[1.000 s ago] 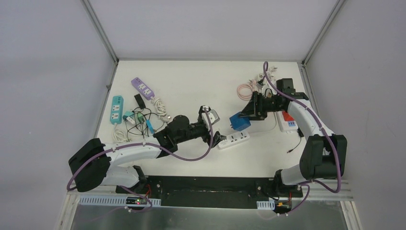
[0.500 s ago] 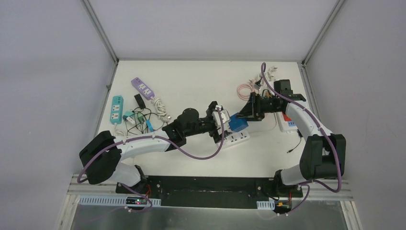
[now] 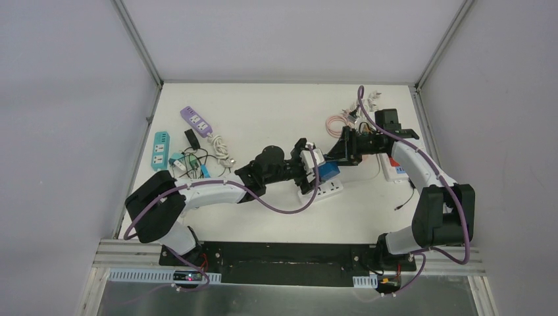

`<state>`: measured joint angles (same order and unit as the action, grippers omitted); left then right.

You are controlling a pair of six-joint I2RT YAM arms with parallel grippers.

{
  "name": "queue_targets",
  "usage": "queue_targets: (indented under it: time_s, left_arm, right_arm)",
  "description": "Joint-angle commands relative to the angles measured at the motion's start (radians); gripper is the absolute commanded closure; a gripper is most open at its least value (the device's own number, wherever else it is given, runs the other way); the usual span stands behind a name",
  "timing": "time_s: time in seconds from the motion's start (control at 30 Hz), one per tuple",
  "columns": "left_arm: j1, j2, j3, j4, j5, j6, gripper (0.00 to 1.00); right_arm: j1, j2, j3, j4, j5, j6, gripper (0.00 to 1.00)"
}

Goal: Pull the plug off the socket
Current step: Place the plug at the center of the board.

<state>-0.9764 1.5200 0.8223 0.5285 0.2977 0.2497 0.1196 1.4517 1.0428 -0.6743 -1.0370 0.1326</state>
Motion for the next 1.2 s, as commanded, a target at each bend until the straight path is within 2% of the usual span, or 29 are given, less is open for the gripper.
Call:
queue_targets:
  time_s: [0.0, 0.47, 0.57, 0.7, 0.73, 0.8, 0.87, 0.93, 0.97, 1.17]
  left_arm:
    - [-0.013, 0.019, 0.052, 0.059, -0.007, -0.013, 0.07]
    - [-0.012, 0.07, 0.103, 0.047, 0.011, -0.043, 0.32]
    - [-0.013, 0.08, 0.117, 0.031, 0.034, -0.043, 0.56]
    - [-0.013, 0.09, 0.142, -0.016, 0.06, -0.041, 0.94]
    - [-0.012, 0.09, 0.143, -0.026, 0.061, -0.04, 1.0]
    - [-0.01, 0.086, 0.139, -0.033, 0.062, -0.039, 1.0]
    - [-0.009, 0.078, 0.132, -0.031, 0.062, -0.051, 1.0]
    - [-0.003, 0.07, 0.128, -0.036, 0.064, -0.077, 1.0]
    - [0.003, 0.068, 0.127, -0.042, 0.074, -0.1, 1.0]
    - [0.048, 0.055, 0.122, -0.052, 0.116, -0.218, 1.0]
  right_arm:
    - [0.005, -0.045, 0.002, 0.044, -0.054, 0.012, 1.0]
    - [0.009, -0.034, 0.002, 0.047, -0.057, 0.013, 1.0]
    - [0.01, -0.035, 0.001, 0.047, -0.058, 0.012, 1.0]
    - [0.011, -0.036, 0.0, 0.047, -0.061, 0.011, 1.0]
    - [0.01, -0.037, 0.0, 0.048, -0.063, 0.009, 0.95]
    - [0.01, -0.037, -0.001, 0.048, -0.068, 0.008, 0.74]
    - [0.011, -0.04, -0.003, 0.047, -0.07, 0.006, 0.44]
    - [0.01, -0.042, -0.004, 0.041, -0.066, 0.002, 0.1]
    - [0.011, -0.043, -0.003, 0.036, -0.062, -0.006, 0.02]
    - [0.01, -0.051, 0.001, 0.02, -0.059, -0.023, 0.0]
